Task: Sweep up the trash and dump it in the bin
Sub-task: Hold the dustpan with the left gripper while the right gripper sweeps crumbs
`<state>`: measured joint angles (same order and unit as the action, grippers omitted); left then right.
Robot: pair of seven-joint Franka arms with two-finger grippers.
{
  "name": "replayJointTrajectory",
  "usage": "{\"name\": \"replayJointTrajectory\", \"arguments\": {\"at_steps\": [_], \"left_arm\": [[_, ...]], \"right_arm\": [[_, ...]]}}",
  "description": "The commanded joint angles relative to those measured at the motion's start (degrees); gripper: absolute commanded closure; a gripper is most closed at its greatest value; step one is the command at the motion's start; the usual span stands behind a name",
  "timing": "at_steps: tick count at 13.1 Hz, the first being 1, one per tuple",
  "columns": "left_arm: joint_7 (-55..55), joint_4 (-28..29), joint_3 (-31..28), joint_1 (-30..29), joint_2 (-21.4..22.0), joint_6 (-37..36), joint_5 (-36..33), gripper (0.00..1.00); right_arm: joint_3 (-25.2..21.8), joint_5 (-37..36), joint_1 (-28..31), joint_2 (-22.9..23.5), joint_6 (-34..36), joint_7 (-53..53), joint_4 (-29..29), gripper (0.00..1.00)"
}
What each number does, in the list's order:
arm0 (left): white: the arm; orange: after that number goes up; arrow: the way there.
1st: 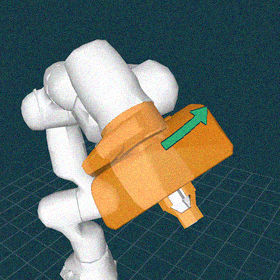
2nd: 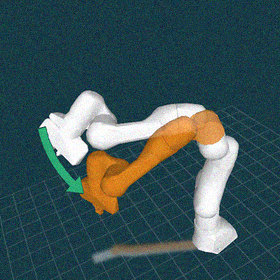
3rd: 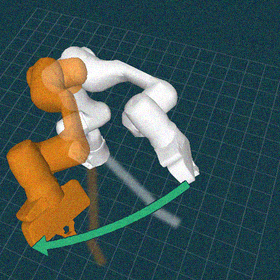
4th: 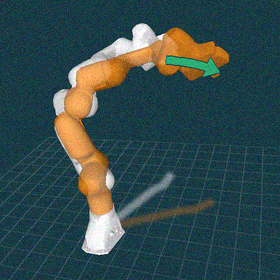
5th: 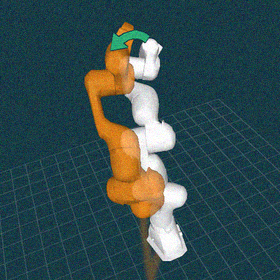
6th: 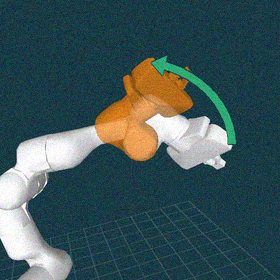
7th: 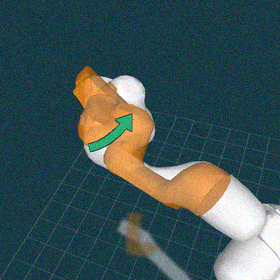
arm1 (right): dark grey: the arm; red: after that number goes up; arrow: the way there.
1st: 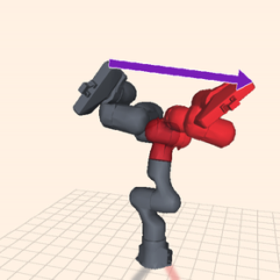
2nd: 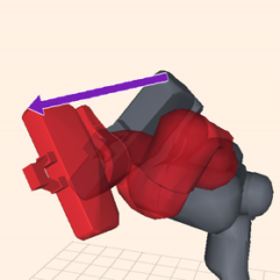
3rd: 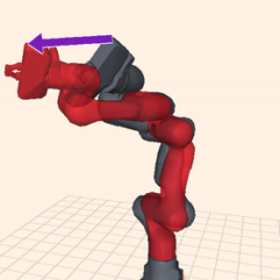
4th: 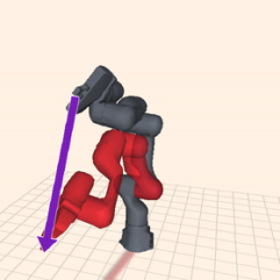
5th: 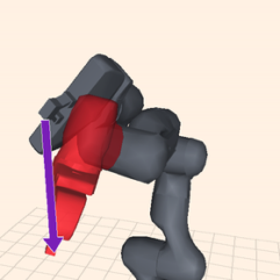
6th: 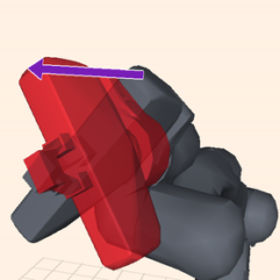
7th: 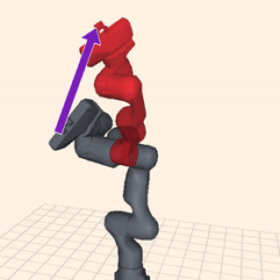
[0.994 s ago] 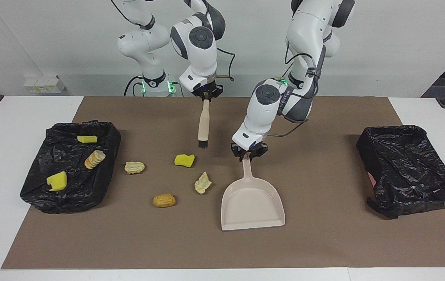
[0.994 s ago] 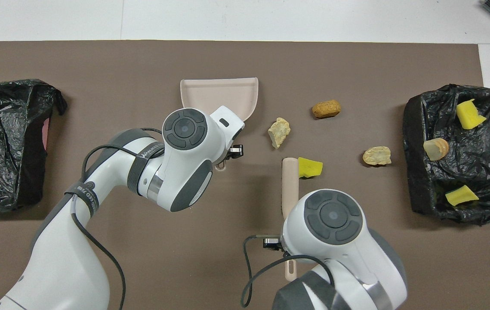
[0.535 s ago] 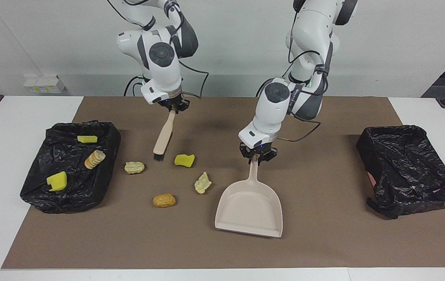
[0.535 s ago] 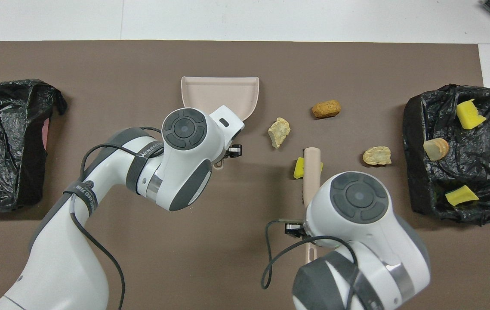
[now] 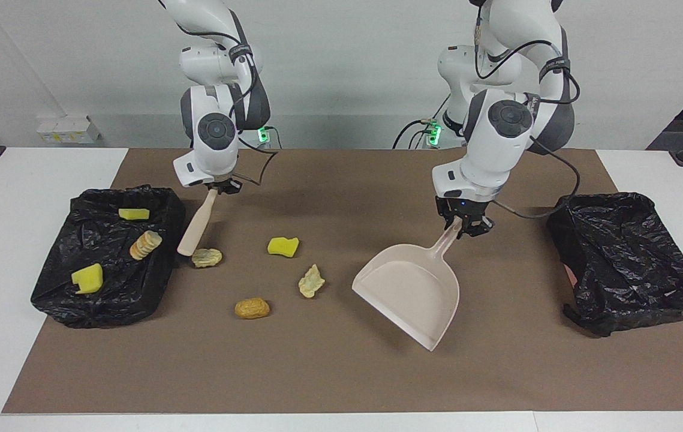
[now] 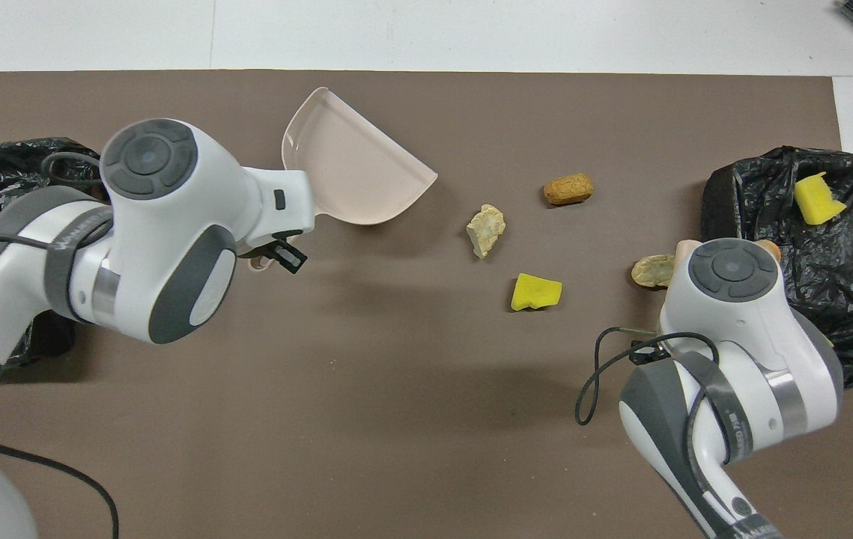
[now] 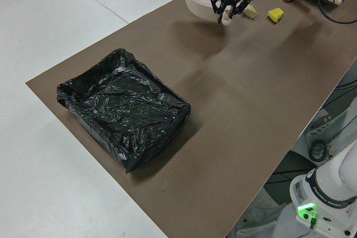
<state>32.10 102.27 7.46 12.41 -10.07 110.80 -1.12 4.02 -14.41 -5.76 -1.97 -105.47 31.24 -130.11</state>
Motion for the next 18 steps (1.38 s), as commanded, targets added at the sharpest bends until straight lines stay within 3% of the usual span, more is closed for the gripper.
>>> {"name": "replayJointTrajectory", "arguments": {"at_steps": [1,4,6,10,18], "left_arm": [[9.4,9.5,0.5,-1.6,6.0,3.3,-0.6,1.00],[17.2,18.1,0.5,-2.7,10.8,7.1,-0.7,1.00],[17.6,21.4,0.5,-1.7,11.5,10.2,-0.7,1.00],[14.2,23.5,0.6,-0.9,11.2,11.2,-0.7,1.00],[10.3,23.5,0.8,0.8,10.4,11.5,-0.7,1.00]], "right_arm": [[1.1,-1.1,1.3,-1.2,-2.1,-4.9,-1.9,1.00],[1.3,0.0,0.3,1.8,-5.3,-9.9,-0.8,1.00],[1.3,4.7,-1.4,5.0,-6.9,-10.1,2.3,1.00],[1.3,12.1,-8.9,12.6,-7.2,-9.4,11.3,1.00],[2.7,22.0,-17.6,17.2,-14.1,-10.1,17.6,1.00]]}}
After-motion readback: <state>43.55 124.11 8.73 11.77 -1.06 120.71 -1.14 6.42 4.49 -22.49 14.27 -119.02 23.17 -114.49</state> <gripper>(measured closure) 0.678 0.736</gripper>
